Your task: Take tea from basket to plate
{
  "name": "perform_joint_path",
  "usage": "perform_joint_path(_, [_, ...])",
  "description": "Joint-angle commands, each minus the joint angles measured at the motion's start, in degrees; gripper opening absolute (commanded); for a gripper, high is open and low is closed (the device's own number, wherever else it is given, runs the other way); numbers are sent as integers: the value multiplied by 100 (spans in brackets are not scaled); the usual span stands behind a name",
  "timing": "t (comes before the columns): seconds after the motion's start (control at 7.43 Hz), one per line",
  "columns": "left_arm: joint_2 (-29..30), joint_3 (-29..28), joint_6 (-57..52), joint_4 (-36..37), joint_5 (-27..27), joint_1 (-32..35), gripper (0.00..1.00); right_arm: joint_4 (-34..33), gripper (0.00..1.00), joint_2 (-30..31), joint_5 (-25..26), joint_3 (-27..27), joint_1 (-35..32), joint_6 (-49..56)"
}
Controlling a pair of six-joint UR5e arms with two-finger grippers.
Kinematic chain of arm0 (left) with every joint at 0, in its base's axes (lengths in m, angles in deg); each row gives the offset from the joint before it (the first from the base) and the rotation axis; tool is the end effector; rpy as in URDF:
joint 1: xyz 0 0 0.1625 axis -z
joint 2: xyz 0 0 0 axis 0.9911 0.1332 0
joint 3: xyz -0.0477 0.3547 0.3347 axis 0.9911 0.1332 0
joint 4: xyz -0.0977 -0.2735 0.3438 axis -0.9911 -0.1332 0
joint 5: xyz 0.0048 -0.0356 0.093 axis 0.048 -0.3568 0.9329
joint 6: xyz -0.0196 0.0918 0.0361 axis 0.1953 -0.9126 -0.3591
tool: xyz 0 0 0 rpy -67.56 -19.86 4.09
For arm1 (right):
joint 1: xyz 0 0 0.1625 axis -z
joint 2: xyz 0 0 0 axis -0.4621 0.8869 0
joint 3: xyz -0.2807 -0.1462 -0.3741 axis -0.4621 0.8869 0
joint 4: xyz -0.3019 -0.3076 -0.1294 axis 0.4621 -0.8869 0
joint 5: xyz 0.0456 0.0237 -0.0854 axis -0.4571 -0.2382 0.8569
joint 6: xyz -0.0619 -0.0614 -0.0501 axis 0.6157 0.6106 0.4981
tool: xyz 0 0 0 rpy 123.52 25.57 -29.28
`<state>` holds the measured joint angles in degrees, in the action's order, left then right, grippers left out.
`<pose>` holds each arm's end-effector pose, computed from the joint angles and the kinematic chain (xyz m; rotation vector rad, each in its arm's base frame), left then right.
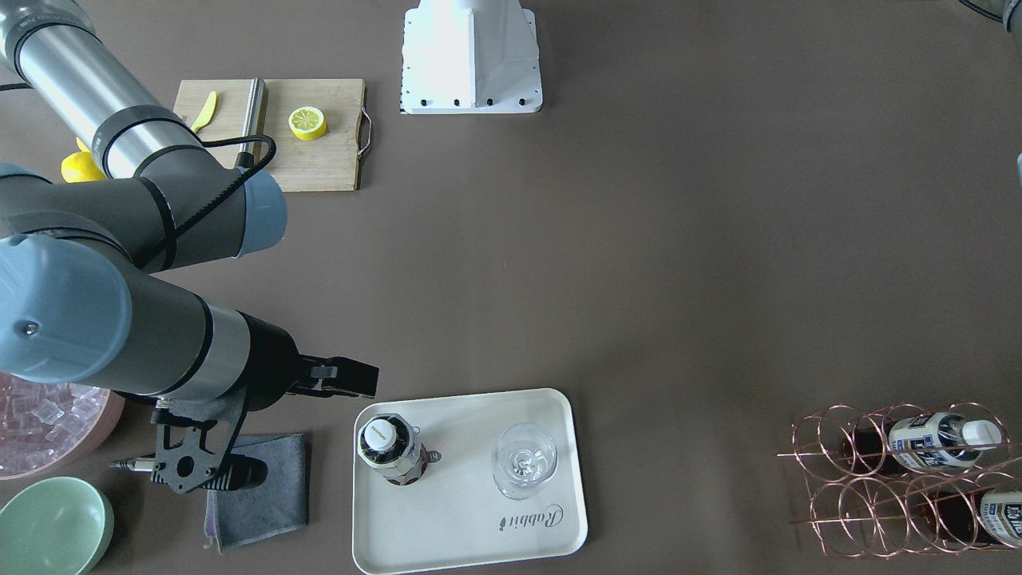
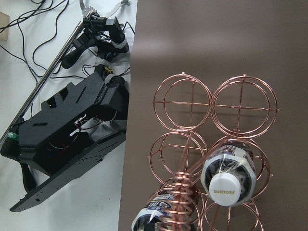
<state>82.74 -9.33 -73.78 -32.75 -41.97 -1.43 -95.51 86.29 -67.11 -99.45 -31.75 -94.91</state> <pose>0.0584 -0.8184 0.4135 0.8803 0.3737 1.2370 -0.4033 -0.7837 0.2206 -0.1473 -1.0622 0.0948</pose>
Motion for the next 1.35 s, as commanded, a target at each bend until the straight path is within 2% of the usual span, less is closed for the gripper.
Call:
perform_joint_path(0.0, [83, -48, 277, -123, -4, -5, 66, -403, 100, 1046, 53, -1211, -163, 781])
perform_joint_path(0.13, [57, -48, 331, -149, -4, -14, 96, -404, 100, 1625, 62, -1668, -216, 1140])
perform_joint_path(0.4, [22, -39, 323, -289, -4, -5, 97, -430, 100, 2890, 386, -2609, -296, 2106])
perform_joint_path(0.54, [13, -13, 288, -308, -30, 4, 97, -683, 100, 3462, 518, -3109, -392, 2737])
perform_joint_path(0.67, [-48, 170, 261, -308, -56, 82, 97, -1268, 100, 4007, 902, -3689, -462, 3639])
perform_joint_path(0.81, [-336, 633, 296, -282, -82, 91, 97, -1866, 100, 4413, 1254, -4069, -646, 4527])
perform_joint_path(1.08, [-1134, 1827, 418, -98, -606, 135, 98, -2013, 100, 5404, 1398, -4483, -1250, 4975])
perform_joint_path(1.21, [-1687, 2529, 1185, -149, -706, 136, 98, -2004, 100, 5845, 1390, -4546, -1654, 5054])
